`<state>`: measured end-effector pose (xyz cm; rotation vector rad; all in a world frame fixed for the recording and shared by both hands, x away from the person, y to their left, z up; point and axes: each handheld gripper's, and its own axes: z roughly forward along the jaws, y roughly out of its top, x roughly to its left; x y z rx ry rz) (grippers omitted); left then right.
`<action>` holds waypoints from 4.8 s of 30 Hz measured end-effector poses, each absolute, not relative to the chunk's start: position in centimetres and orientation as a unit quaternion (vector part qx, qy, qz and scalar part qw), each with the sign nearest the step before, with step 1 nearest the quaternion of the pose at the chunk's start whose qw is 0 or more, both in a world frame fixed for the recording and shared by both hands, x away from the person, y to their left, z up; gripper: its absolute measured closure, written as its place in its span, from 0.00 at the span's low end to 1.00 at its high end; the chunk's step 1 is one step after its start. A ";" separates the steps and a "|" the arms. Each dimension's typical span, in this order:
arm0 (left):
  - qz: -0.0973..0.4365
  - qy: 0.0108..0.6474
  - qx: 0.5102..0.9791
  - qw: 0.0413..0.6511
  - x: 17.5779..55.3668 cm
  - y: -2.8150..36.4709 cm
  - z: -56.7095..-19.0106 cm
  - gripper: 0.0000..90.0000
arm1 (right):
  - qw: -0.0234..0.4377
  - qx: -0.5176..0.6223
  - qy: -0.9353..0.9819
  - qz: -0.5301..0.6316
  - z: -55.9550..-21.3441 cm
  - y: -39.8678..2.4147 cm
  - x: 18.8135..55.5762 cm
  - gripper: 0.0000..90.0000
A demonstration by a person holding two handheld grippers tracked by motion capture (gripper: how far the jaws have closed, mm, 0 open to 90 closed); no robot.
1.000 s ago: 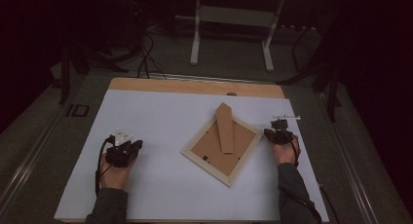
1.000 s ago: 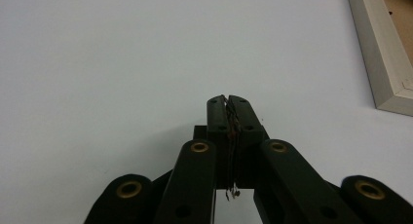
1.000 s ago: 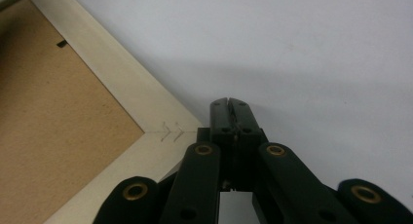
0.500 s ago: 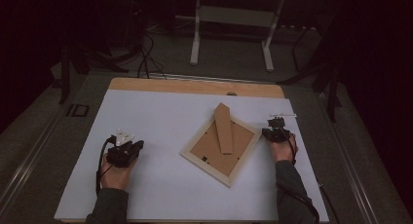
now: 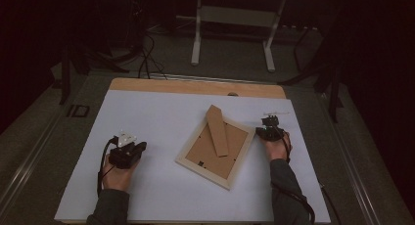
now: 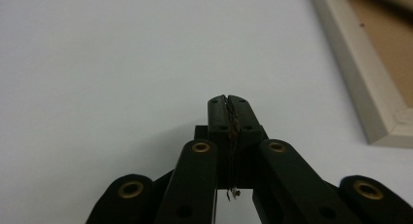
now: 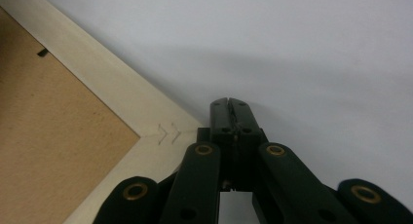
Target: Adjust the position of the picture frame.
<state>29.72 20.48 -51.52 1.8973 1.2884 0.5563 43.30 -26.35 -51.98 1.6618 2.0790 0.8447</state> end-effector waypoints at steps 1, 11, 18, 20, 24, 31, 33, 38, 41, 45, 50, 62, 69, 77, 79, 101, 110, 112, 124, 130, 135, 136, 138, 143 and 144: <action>0.216 0.503 0.745 0.382 29.7 20.4 -51.5 1.00 | 0.171 0.585 0.734 0.299 -52.0 -26.2 43.3 1.00; 0.199 0.482 0.762 0.384 29.7 19.1 -51.8 1.00 | 0.159 0.565 0.747 0.311 -51.8 -24.8 42.5 1.00; 0.182 0.476 0.768 0.389 29.8 18.3 -52.2 1.00 | 0.143 0.558 0.751 0.323 -51.7 -24.3 41.3 1.00; 0.174 0.474 0.769 0.391 29.8 17.9 -52.3 1.00 | 0.139 0.555 0.752 0.328 -51.8 -24.2 40.7 1.00; 0.162 0.468 0.774 0.394 29.9 17.2 -52.5 1.00 | 0.130 0.552 0.753 0.332 -52.2 -24.2 39.7 1.00; 0.145 0.452 0.791 0.387 29.9 16.0 -53.0 1.00 | 0.115 0.539 0.761 0.343 -52.6 -23.8 38.0 1.00; 0.140 0.449 0.793 0.387 29.9 15.9 -53.1 1.00 | 0.113 0.535 0.764 0.343 -52.6 -23.6 37.7 1.00; 0.148 0.440 0.802 0.376 29.8 15.1 -53.4 1.00 | 0.106 0.518 0.775 0.347 -52.7 -22.8 36.5 1.00; 0.146 0.439 0.804 0.374 29.8 14.9 -53.5 1.00 | 0.107 0.509 0.780 0.347 -52.7 -22.4 35.9 1.00; 0.140 0.438 0.808 0.369 29.9 14.7 -53.7 1.00 | 0.104 0.496 0.792 0.342 -52.6 -21.7 35.1 1.00; 0.140 0.435 0.809 0.369 29.8 14.7 -53.7 1.00 | 0.099 0.482 0.800 0.343 -52.7 -20.8 34.5 1.00; 0.139 0.442 0.805 0.370 29.8 14.8 -53.8 1.00 | 0.102 0.475 0.806 0.337 -52.6 -20.0 34.2 1.00; 0.139 0.438 0.808 0.368 29.5 14.6 -53.7 1.00 | 0.103 0.478 0.806 0.333 -52.5 -19.8 34.5 1.00; 0.127 0.416 0.822 0.368 28.8 13.5 -53.6 1.00 | 0.107 0.485 0.802 0.332 -52.3 -20.2 35.4 1.00; 0.126 0.411 0.824 0.368 28.7 13.3 -53.6 1.00 | 0.108 0.485 0.801 0.333 -52.2 -20.2 35.5 1.00; 0.089 0.366 0.845 0.379 26.9 9.5 -53.6 1.00 | 0.112 0.499 0.802 0.308 -52.1 -21.4 39.2 1.00; 0.075 0.364 0.844 0.387 26.2 8.2 -53.7 1.00 | 0.126 0.497 0.805 0.299 -52.0 -21.2 40.1 1.00; 0.076 0.363 0.845 0.387 26.1 8.0 -53.7 1.00 | 0.130 0.501 0.803 0.296 -52.0 -21.1 40.2 1.00; 0.075 0.350 0.848 0.392 25.4 6.6 -53.8 1.00 | 0.148 0.507 0.802 0.279 -51.9 -20.1 41.4 1.00; 0.066 0.346 0.847 0.397 25.1 6.1 -53.9 1.00 | 0.154 0.514 0.796 0.281 -51.9 -19.6 41.7 1.00; 0.061 0.338 0.849 0.402 24.7 5.4 -54.0 1.00 | 0.154 0.518 0.793 0.282 -51.9 -19.5 41.8 1.00; 0.061 0.335 0.850 0.402 24.6 5.3 -54.0 1.00 | 0.154 0.519 0.792 0.282 -51.9 -19.4 41.9 1.00; 0.057 0.330 0.852 0.403 24.4 4.9 -54.0 1.00 | 0.153 0.519 0.792 0.283 -51.9 -19.3 42.0 1.00; 0.047 0.315 0.857 0.405 24.0 4.1 -54.0 1.00 | 0.152 0.513 0.794 0.290 -51.8 -18.6 42.2 1.00; 0.046 0.314 0.857 0.406 24.0 4.0 -54.0 1.00 | 0.152 0.510 0.795 0.291 -51.7 -18.5 42.3 1.00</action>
